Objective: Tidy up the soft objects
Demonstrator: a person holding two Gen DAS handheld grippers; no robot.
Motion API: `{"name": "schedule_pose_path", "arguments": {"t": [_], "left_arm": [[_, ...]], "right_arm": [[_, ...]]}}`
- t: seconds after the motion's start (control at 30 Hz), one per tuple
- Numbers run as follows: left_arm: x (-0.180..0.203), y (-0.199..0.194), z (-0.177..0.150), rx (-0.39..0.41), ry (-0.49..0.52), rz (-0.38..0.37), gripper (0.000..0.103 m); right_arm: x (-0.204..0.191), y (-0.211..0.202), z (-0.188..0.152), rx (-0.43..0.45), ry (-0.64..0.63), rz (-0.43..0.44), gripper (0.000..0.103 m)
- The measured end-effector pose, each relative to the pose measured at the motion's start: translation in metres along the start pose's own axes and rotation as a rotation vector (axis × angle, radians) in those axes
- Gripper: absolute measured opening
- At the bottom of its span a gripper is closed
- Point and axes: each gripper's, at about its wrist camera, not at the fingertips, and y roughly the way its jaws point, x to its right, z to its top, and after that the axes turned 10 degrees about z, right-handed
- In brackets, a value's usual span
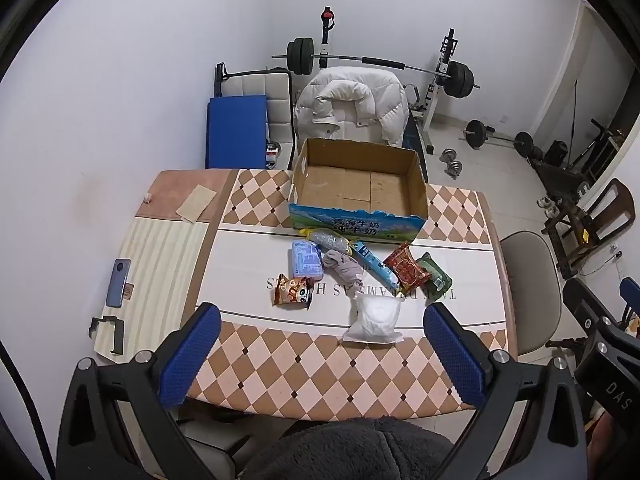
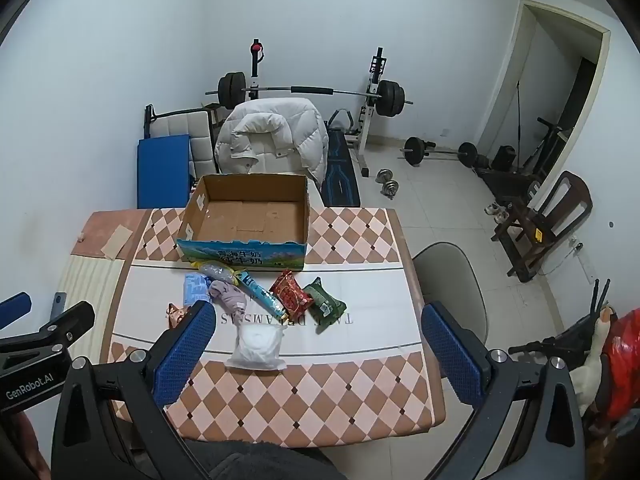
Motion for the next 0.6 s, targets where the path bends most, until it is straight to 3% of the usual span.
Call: {"name": "schedule_pose_path", "arguments": {"t": [0.6], "left_arm": [[0.0006, -0.0004, -0.0001, 0.011, -0.001, 0.004, 0.103]], "right_arm": [[-0.0003, -0.0001, 0.0, 0.006, -0.006, -0.005, 0.103]]}}
